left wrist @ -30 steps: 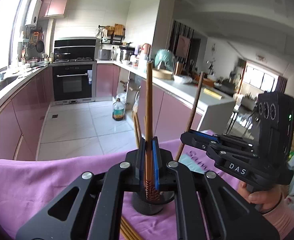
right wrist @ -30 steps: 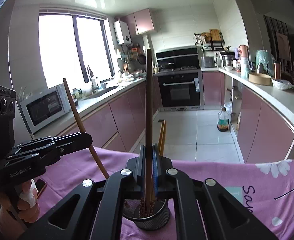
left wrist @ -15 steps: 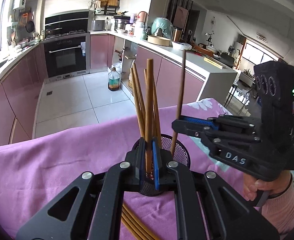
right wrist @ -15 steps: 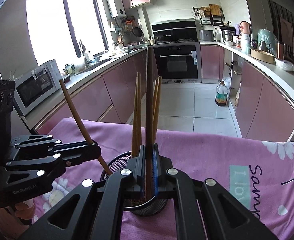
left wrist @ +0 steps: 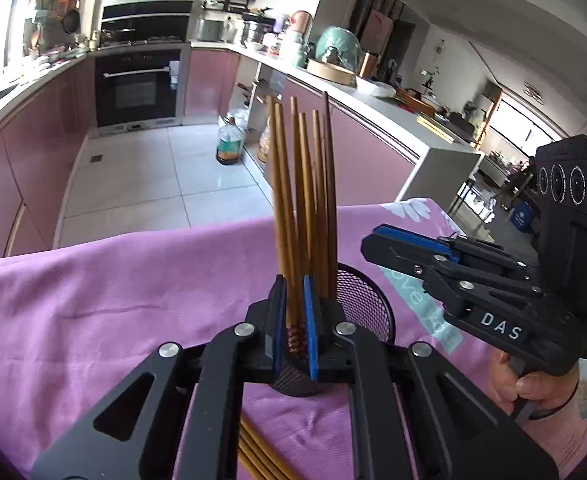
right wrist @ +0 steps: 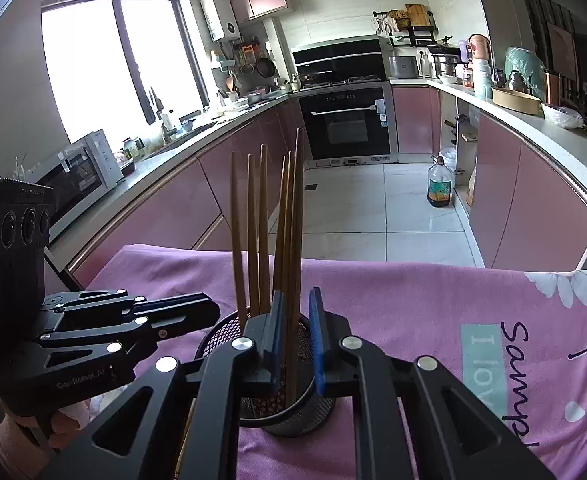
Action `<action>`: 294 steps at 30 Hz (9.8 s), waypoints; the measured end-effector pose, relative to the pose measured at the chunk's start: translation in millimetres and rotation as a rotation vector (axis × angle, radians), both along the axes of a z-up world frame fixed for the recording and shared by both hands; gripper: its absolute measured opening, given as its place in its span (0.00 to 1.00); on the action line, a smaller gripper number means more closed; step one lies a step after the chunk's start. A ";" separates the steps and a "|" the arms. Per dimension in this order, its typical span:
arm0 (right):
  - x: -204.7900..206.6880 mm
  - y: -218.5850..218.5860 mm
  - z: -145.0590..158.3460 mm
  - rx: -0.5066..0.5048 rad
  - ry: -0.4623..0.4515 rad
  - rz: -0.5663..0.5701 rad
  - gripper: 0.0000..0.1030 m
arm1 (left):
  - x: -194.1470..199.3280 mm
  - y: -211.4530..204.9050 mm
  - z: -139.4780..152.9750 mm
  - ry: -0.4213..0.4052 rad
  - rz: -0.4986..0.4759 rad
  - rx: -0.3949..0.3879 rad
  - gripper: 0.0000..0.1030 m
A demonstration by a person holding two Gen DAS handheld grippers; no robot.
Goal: Organize utensils
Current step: 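Open the left tool over the cup while the right tool releases its chopstick, then move the left tool back to the loose chopsticks while the right tool does too, then close the left tool on a bamboo chopstick while the right tool grasps another, then lift the left tool's chopstick upright into the mesh cup while the right tool inserts its own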
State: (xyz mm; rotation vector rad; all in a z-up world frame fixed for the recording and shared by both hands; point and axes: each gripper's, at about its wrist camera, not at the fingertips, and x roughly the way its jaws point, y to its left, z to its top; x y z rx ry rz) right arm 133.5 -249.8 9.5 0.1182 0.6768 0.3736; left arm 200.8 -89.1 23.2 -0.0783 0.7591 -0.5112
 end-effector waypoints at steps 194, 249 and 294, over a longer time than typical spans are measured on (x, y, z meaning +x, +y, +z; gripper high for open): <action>-70.5 71.5 -100.2 -0.100 0.226 0.172 0.05 | -99.4 50.0 -123.9 0.137 0.156 0.193 0.22; -92.6 10.8 -9.3 0.124 -0.040 0.139 0.05 | -135.1 76.9 -4.6 -0.045 0.000 -0.188 0.07; -50.9 -9.2 57.6 0.097 -0.257 0.056 0.05 | -85.1 31.5 81.1 -0.267 0.017 -0.127 0.07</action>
